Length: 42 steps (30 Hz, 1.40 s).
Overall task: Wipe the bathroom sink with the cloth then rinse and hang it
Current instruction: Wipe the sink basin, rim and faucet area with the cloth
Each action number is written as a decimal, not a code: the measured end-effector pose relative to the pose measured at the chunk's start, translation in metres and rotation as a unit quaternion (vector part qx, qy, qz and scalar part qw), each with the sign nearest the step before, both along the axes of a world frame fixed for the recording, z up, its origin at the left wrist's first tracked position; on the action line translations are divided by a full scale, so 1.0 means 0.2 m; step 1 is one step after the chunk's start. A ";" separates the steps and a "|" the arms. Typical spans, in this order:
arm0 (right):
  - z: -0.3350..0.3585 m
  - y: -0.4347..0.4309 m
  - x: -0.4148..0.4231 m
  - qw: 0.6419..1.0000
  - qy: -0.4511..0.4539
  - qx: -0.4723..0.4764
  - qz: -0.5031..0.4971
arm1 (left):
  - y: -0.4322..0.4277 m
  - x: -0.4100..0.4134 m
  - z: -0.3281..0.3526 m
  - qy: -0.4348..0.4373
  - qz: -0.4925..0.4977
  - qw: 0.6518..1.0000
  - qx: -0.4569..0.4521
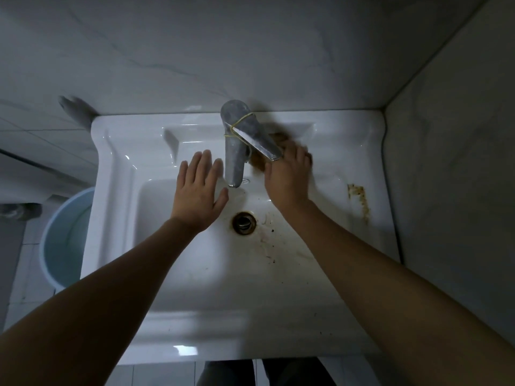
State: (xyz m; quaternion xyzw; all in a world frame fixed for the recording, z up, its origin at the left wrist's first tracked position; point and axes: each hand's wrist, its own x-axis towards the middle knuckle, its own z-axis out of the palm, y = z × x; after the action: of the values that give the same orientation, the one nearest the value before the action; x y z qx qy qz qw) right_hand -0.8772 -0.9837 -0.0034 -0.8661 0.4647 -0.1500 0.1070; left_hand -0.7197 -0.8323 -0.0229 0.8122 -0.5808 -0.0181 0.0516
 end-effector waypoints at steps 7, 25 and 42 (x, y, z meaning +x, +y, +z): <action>-0.01 -0.10 -0.33 0.997 0.042 -0.020 0.059 | 0.00 0.02 0.01 0.004 -0.006 1.000 -0.004; 0.01 -0.03 -0.11 0.996 0.009 -0.023 0.081 | -0.01 0.01 0.02 0.030 0.011 0.999 -0.001; 0.05 -0.09 -0.28 0.998 0.058 0.000 -0.015 | 0.00 0.02 0.06 0.040 -0.003 0.999 0.000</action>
State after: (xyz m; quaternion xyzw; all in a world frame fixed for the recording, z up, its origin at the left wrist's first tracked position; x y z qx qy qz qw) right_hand -0.9325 -1.0008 0.0062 -0.8664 0.4830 -0.1009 0.0770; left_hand -0.7158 -0.8333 -0.0114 0.8091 -0.5807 -0.0506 0.0746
